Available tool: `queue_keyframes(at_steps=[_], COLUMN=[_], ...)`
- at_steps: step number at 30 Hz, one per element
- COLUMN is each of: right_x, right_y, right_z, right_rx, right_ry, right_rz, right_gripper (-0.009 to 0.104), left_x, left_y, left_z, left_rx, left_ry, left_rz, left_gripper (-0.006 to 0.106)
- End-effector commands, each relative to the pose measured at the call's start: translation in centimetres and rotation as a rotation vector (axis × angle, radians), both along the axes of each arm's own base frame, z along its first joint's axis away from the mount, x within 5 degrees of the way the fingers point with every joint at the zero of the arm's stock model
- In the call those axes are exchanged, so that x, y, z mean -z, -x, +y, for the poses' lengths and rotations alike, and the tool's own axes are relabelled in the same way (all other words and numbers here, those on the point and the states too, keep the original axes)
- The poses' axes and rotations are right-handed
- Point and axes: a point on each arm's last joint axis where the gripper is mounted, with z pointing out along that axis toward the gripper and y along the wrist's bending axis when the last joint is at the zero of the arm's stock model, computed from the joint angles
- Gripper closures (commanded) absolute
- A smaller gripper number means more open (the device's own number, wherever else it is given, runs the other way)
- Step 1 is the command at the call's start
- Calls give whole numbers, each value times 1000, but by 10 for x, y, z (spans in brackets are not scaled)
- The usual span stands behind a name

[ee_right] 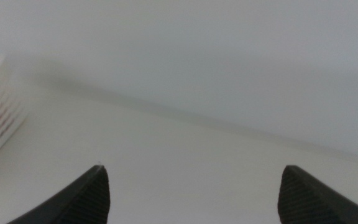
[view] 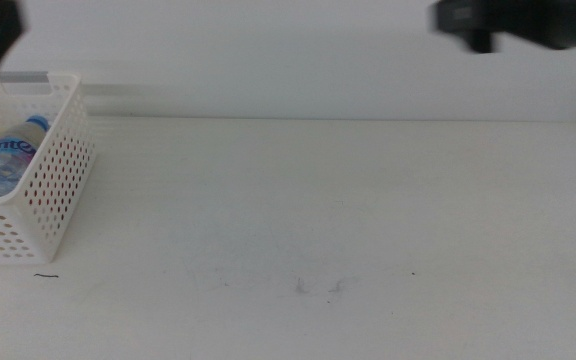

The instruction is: Use arms to grab the bottles and put them into the dustbin to the left of the table.

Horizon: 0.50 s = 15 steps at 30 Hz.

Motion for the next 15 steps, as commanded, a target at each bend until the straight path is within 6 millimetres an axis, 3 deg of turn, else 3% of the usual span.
queue_keyframes(at_steps=[1, 6, 8, 15], right_x=[-2, 34, 60, 153], right_y=[19, 79, 105, 180], right_z=[-32, -80, -94, -114], right_rx=[67, 186, 237, 310], right_ry=[-25, -38, -29, -22], right_rz=[-132, -196, -185, -200], right_gripper=[12, 12, 12, 12], left_x=[19, 68, 89, 148], left_y=[18, 50, 59, 79], left_z=[12, 25, 27, 27], left_rx=[-81, -183, -211, -222], left_ry=[39, 35, 32, 29], left_rz=[-119, -130, -110, -71], left_gripper=[7, 7, 7, 7])
